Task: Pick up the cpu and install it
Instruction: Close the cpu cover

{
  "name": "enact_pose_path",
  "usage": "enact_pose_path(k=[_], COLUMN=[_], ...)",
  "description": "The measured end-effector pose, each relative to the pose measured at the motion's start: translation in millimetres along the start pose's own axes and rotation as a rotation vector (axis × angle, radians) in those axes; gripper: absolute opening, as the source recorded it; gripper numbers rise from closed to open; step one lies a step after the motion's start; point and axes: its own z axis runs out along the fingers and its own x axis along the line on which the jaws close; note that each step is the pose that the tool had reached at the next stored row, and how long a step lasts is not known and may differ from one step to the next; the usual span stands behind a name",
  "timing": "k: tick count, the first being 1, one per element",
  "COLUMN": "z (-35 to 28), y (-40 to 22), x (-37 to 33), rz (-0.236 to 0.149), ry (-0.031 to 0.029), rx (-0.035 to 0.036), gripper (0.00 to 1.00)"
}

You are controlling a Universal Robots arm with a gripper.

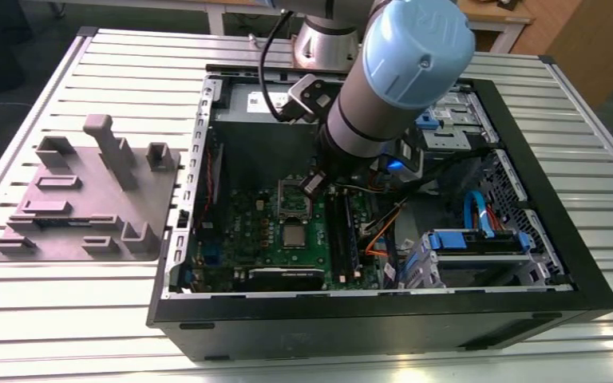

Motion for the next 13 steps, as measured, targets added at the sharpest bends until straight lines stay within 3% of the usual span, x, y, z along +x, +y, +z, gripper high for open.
enact_pose_path(k=[4,13], z=[-3.2,-13.0], y=[1.4,5.3], x=[-0.3,-1.9], rz=[0.002,0.005], ry=[0.0122,0.0296], rx=[0.0109,0.0269], gripper=[0.11,0.11])
